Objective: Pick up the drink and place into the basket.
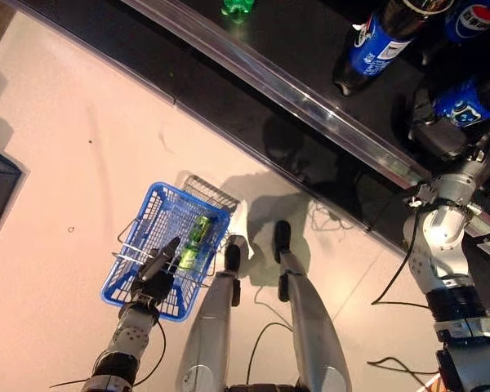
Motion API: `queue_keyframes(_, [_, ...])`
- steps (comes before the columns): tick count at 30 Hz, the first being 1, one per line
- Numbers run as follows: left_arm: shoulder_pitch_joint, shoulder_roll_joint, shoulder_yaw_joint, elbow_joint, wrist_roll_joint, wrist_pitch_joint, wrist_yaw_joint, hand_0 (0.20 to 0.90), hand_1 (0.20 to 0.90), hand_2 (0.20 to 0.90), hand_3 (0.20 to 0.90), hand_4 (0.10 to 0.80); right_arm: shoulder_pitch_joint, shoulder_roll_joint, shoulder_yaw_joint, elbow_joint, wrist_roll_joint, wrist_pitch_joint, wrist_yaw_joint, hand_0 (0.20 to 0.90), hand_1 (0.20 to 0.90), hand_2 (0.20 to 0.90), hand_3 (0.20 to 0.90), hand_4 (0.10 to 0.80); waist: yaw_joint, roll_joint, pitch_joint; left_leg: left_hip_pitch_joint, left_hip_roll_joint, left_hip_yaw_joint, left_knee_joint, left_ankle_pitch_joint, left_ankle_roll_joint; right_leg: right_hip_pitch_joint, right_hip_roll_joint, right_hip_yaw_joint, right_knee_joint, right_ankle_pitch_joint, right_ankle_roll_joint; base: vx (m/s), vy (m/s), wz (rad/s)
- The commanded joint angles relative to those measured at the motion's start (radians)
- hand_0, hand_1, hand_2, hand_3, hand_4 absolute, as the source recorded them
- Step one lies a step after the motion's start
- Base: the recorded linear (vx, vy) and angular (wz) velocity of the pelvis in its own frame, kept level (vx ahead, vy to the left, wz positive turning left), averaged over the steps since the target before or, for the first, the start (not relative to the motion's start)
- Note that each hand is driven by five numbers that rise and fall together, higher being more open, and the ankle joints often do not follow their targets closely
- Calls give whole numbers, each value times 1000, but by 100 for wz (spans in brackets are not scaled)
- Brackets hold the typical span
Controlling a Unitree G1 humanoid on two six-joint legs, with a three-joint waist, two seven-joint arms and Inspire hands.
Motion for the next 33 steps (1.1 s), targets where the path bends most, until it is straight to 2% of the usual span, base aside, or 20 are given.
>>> queue_keyframes(1, [45, 95, 47, -116, -44, -89, -66, 300, 300, 300, 200, 100, -116, -135, -13, -49, 4, -96, -14, 900, 900, 900, 900, 800, 10, 22, -19, -7, -41, -49, -56, 42, 20, 53, 38, -45, 91, -147, 88, -39, 7, -1])
queue_keyframes(8, [12, 91, 36, -109, -49, -84, -57, 300, 300, 300, 200, 100, -195, -156, -8, 8, 10, -72, -8, 900, 900, 900, 900, 800, 15, 32, -19, -10, -38, -53, -64, 35, 21, 40, 30, -50, 100, -161, 82, -5, 1, 0])
queue_keyframes(9, [7, 90, 36, -108, -51, -83, -58, 300, 300, 300, 200, 100, -205, -157, -8, 16, 9, -65, -9, 818, 818, 818, 804, 704, 15, 31, -19, -16, -39, -52, -67, 43, 21, 32, 26, -50, 99, -156, 81, 0, 0, 0])
queue_keyframes(10, [8, 87, 35, -109, -48, -82, -59, 300, 300, 300, 200, 100, -214, -159, -8, 25, 15, -61, -3, 465, 465, 465, 392, 292, 17, 34, -19, -18, -40, -52, -64, 41, 21, 29, 25, -50, 105, -159, 80, 0, 0, 0])
queue_keyframes(11, [6, 86, 33, -109, -50, -81, -58, 300, 300, 300, 200, 100, -218, -160, -6, 33, 10, -55, -4, 300, 300, 300, 200, 100, 18, 37, -19, -14, -39, -52, -62, 34, 21, 31, 26, -50, 110, -166, 80, 0, 0, 0])
queue_keyframes(21, [0, 41, 24, -112, -38, -99, -71, 300, 300, 300, 200, 100, -245, -149, -25, 38, -41, -62, -40, 300, 300, 300, 200, 100, 18, 56, -19, -13, -46, -47, -66, 31, 29, 4, 15, -47, 142, -181, 69, -12, 20, 1])
queue_keyframes(29, [11, 11, 36, -124, -36, -107, -78, 300, 300, 300, 200, 100, -221, -155, -77, -32, -281, -45, -225, 300, 300, 300, 200, 100, 4, 71, -19, -8, -53, -34, -56, 29, 38, -8, 6, -37, 156, -176, 66, -40, 42, 3])
queue_keyframes(33, [20, -2, 54, -140, -34, -114, -76, 300, 300, 300, 200, 100, -160, -146, -114, -89, -382, -43, -305, 300, 300, 300, 200, 100, -11, 76, -19, -4, -55, -25, -40, 14, 44, -7, 5, -30, 160, -175, 64, -72, 44, 3])
